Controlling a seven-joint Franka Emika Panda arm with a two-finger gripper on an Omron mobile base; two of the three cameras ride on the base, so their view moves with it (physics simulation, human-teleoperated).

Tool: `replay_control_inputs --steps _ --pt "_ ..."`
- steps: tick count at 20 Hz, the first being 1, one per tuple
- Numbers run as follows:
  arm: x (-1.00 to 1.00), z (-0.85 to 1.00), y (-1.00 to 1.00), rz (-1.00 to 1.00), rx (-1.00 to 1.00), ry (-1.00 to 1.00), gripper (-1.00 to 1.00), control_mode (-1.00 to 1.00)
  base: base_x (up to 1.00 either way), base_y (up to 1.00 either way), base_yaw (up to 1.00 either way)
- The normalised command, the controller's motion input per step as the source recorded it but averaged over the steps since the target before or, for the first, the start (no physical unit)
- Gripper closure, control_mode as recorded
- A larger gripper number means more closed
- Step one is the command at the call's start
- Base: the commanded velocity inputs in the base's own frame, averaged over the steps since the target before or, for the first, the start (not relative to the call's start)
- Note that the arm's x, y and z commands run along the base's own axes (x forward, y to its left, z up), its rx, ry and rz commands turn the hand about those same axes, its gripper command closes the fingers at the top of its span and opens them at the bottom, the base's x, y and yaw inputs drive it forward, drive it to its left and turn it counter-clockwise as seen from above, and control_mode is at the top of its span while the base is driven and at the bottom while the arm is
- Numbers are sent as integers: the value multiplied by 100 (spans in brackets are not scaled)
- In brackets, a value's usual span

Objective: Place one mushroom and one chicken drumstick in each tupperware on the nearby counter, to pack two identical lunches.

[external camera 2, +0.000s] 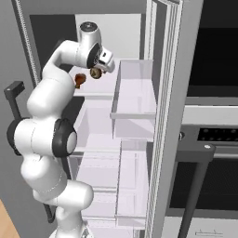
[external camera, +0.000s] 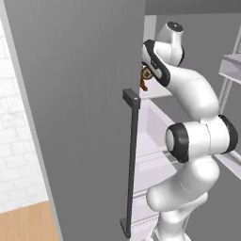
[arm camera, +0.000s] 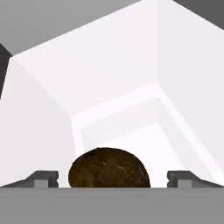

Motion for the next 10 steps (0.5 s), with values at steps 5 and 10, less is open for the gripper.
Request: replay_control_inputs --steps 5,10 --pt "39 -36 23 -2 0 0 -100 -100 0 0 0" --pt "15 -40 0 0 0 0 100 -100 0 0 0"
